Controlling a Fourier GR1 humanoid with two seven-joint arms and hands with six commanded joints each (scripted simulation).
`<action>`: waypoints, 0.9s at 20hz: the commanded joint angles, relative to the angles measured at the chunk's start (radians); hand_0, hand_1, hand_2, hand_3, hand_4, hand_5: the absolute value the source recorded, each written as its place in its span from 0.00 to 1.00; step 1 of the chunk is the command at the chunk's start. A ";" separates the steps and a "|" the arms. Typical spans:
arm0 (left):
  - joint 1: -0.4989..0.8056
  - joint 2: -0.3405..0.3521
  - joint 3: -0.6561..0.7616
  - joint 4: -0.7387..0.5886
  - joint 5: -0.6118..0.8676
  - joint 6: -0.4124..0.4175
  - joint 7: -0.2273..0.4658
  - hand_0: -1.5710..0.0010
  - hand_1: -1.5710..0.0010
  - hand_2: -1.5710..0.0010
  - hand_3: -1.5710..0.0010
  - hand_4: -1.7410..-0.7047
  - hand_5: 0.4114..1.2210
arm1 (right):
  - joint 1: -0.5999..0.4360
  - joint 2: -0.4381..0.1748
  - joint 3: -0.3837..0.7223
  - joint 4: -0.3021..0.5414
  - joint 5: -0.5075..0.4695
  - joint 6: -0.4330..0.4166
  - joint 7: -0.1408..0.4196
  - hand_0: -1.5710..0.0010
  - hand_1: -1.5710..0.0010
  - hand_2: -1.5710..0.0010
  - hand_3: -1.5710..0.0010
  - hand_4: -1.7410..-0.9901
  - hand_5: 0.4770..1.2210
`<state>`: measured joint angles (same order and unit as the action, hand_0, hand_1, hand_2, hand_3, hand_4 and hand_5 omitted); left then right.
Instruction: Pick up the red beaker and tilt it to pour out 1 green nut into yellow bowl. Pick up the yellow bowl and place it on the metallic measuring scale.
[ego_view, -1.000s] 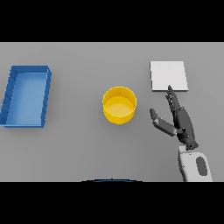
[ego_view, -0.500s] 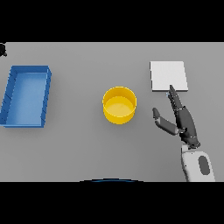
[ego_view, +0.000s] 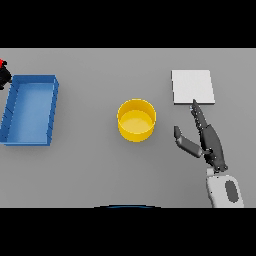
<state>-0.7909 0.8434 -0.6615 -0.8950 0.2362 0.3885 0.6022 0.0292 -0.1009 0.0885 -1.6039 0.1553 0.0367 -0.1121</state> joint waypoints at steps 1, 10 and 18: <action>0.018 0.015 -0.013 -0.039 0.011 0.003 0.005 0.00 0.00 0.00 0.08 0.15 0.68 | -0.013 0.004 0.000 0.004 0.001 -0.005 0.013 1.00 1.00 1.00 1.00 0.55 0.34; 0.090 0.086 -0.014 -0.224 0.155 -0.143 -0.027 0.60 0.66 0.70 0.81 0.86 0.34 | -0.011 0.001 0.001 -0.010 -0.004 -0.002 0.011 1.00 1.00 1.00 1.00 0.56 0.33; 0.069 0.101 -0.087 -0.215 0.108 -0.180 0.000 0.93 0.94 0.95 0.97 0.96 0.30 | -0.006 -0.004 0.011 -0.008 0.024 -0.012 0.009 1.00 1.00 1.00 1.00 0.59 0.32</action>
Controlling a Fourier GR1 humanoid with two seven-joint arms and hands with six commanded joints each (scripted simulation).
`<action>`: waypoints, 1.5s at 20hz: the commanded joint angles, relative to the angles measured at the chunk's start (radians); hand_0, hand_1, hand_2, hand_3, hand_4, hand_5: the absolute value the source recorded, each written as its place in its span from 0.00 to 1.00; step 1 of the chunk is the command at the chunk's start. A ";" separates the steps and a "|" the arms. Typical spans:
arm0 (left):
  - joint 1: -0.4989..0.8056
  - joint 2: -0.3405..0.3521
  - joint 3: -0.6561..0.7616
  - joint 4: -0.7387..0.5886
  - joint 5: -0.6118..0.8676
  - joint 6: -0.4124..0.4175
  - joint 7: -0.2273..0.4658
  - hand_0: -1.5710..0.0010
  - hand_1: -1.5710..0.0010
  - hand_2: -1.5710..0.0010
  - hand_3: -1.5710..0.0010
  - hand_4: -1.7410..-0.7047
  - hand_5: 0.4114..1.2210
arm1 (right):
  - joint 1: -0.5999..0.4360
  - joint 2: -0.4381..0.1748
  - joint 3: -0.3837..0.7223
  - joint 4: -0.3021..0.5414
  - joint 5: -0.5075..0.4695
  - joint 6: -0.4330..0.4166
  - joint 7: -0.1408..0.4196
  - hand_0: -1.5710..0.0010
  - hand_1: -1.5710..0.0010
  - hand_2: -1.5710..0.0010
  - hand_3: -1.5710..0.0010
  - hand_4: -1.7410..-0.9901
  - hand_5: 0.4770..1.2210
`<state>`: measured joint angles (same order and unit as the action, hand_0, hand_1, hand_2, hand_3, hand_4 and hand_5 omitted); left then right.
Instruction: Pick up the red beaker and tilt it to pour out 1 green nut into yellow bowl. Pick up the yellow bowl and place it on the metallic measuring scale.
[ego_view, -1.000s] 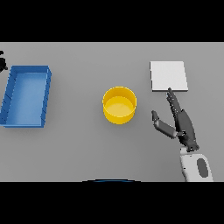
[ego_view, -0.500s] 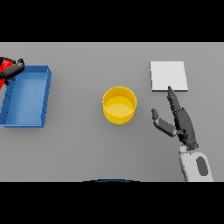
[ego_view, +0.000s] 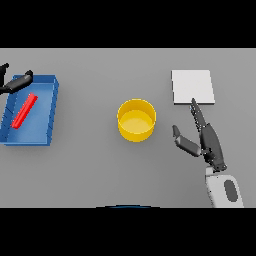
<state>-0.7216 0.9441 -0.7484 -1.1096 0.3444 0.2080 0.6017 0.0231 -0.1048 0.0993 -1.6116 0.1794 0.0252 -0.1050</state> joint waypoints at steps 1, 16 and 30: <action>0.001 -0.001 -0.003 0.003 -0.010 0.015 -0.003 0.95 0.95 0.96 0.97 0.97 0.30 | -0.019 0.006 -0.005 0.009 -0.012 0.003 0.028 1.00 1.00 1.00 1.00 0.60 0.32; 0.028 -0.008 0.036 -0.031 0.019 0.093 -0.075 1.00 1.00 1.00 1.00 0.96 0.37 | -0.348 -0.245 0.246 0.097 0.336 0.205 0.036 1.00 1.00 1.00 1.00 0.68 0.20; 0.041 -0.028 0.055 -0.006 0.044 0.091 -0.132 1.00 1.00 1.00 1.00 0.92 0.39 | -0.583 -0.299 0.473 0.250 0.520 0.382 -0.061 1.00 1.00 1.00 1.00 0.69 0.23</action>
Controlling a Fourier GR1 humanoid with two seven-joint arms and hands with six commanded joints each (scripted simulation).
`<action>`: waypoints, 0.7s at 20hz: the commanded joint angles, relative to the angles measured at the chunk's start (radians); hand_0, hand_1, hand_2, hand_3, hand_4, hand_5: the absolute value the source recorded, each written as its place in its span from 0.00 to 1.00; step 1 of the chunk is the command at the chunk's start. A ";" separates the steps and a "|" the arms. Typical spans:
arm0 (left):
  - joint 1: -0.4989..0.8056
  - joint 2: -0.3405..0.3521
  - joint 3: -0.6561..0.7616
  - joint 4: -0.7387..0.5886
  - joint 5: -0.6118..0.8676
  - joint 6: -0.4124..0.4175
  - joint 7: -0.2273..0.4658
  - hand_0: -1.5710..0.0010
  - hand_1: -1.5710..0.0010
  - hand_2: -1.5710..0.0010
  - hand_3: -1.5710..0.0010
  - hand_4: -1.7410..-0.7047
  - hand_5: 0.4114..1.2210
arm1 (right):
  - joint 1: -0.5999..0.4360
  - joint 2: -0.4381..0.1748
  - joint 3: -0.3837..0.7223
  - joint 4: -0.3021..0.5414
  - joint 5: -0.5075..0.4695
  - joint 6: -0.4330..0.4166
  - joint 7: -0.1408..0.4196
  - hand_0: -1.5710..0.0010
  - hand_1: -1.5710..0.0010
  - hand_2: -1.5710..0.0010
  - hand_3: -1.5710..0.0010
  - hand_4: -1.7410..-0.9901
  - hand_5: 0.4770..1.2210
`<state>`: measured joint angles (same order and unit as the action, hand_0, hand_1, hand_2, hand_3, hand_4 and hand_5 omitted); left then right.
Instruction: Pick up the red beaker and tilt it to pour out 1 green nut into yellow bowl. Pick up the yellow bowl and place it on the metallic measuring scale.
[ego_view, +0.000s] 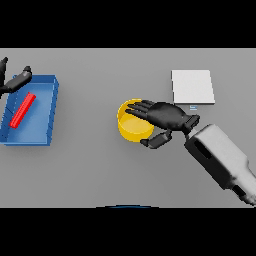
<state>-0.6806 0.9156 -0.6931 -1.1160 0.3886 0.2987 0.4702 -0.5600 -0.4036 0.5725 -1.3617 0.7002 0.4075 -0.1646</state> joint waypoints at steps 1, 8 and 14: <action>-0.004 -0.004 0.002 0.008 0.002 -0.006 -0.001 1.00 1.00 1.00 1.00 0.92 0.39 | -0.005 0.007 0.010 0.025 0.006 -0.004 -0.012 1.00 1.00 1.00 1.00 0.69 0.24; 0.000 0.001 0.010 0.006 0.008 -0.006 -0.023 1.00 1.00 1.00 1.00 0.91 0.39 | -0.051 0.026 0.057 0.103 0.038 0.025 -0.023 1.00 1.00 1.00 1.00 0.63 0.27; 0.004 0.012 0.008 -0.014 0.009 -0.004 -0.007 1.00 1.00 1.00 1.00 0.92 0.39 | -0.061 0.048 0.080 0.166 0.046 0.033 -0.044 1.00 1.00 1.00 1.00 0.61 0.31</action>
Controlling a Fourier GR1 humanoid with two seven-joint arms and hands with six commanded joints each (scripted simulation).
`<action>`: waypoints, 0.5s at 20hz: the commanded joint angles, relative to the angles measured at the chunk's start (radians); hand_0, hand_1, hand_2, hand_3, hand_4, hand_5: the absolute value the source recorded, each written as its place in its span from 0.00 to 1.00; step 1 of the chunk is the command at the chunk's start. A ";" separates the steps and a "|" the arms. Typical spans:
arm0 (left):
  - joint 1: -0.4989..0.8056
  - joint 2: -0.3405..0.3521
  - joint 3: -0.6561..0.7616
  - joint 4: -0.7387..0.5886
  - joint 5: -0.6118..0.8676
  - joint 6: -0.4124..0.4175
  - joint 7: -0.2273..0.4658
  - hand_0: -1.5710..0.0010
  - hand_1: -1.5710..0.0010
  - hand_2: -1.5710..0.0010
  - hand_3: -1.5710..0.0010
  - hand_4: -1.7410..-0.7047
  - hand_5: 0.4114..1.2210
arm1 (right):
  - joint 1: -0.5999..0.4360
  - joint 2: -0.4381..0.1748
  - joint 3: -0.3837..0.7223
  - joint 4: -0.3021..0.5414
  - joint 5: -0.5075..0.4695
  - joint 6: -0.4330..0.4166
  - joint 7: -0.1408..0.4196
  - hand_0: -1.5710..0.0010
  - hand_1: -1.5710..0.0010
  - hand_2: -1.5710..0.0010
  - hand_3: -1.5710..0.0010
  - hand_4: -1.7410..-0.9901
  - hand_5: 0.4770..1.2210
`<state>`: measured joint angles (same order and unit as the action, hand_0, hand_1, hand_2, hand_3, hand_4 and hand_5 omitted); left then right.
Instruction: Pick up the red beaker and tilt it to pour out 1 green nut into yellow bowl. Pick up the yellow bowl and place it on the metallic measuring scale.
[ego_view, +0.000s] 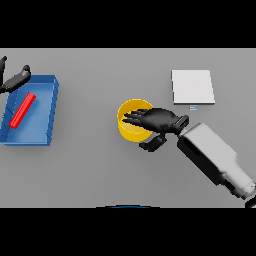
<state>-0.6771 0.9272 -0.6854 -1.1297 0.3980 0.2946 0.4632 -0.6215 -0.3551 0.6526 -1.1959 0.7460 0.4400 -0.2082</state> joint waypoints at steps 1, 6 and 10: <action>0.004 0.000 0.001 -0.007 0.005 0.000 0.000 1.00 1.00 1.00 1.00 0.91 0.39 | -0.009 0.006 0.003 0.016 0.004 -0.005 -0.002 1.00 1.00 1.00 0.99 0.61 0.31; 0.005 -0.007 -0.009 -0.022 -0.009 0.028 0.013 1.00 1.00 1.00 1.00 0.91 0.40 | -0.017 0.016 -0.007 0.037 -0.005 -0.011 -0.004 1.00 0.99 0.95 0.92 0.54 0.43; 0.006 -0.001 -0.008 -0.027 -0.006 0.021 0.012 1.00 1.00 1.00 1.00 0.92 0.39 | -0.011 0.019 0.012 0.044 0.004 -0.006 -0.032 0.70 0.76 0.76 0.73 0.35 0.70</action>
<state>-0.6712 0.9266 -0.6937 -1.1567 0.3916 0.3153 0.4748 -0.6327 -0.3361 0.6642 -1.1525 0.7487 0.4347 -0.2420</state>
